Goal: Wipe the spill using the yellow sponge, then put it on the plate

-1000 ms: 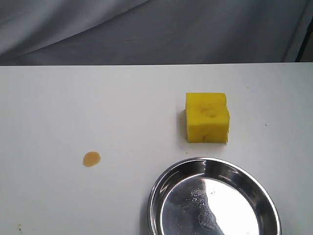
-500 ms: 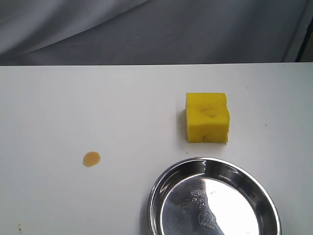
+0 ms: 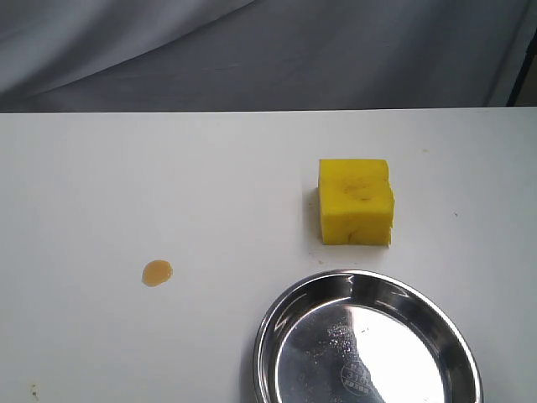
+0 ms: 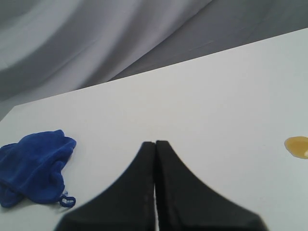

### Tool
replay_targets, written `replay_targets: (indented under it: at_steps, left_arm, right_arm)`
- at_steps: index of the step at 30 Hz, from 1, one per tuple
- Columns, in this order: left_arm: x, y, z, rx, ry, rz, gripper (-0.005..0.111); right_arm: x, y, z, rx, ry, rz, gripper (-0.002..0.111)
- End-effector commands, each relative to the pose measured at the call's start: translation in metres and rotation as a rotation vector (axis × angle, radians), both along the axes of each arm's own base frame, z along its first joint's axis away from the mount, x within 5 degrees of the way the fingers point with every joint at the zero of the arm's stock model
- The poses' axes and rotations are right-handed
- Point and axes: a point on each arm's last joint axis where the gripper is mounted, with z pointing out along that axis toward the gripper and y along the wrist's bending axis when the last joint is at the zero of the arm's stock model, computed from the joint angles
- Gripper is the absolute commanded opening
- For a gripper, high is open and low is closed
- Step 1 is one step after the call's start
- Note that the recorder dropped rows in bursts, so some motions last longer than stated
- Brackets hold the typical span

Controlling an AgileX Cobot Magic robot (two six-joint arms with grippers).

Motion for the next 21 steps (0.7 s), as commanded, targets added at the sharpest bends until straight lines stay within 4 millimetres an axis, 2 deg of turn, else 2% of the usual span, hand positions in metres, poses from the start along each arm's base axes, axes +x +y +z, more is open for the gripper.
replay_targets:
  at_steps: [1, 5, 9, 13, 18, 21]
  left_arm:
    - [0.0, 0.0, -0.001, 0.0, -0.003, -0.006, 0.0]
    - [0.0, 0.0, -0.001, 0.0, -0.003, -0.006, 0.0]
    - [0.0, 0.0, -0.001, 0.0, -0.003, -0.006, 0.0]
    - [0.0, 0.0, -0.001, 0.0, -0.003, -0.006, 0.0]
    - [0.0, 0.0, -0.001, 0.0, -0.003, -0.006, 0.0]
    - [0.0, 0.0, -0.001, 0.0, -0.003, -0.006, 0.0]
  right_arm:
    - [-0.002, -0.001, 0.023, 0.192, -0.267, 0.0, 0.0]
    - [-0.006, -0.005, 0.036, 0.267, -0.418, -0.018, 0.0]
    - [-0.011, -0.008, 0.047, 0.268, -0.554, -0.031, 0.0]
    - [-0.013, -0.009, 0.05, 0.277, -0.595, -0.033, 0.0]
    - [-0.012, -0.009, 0.049, 0.436, -0.588, 0.007, 0.0]
    - [-0.016, -0.01, 0.054, 0.503, -0.66, 0.021, 0.0]
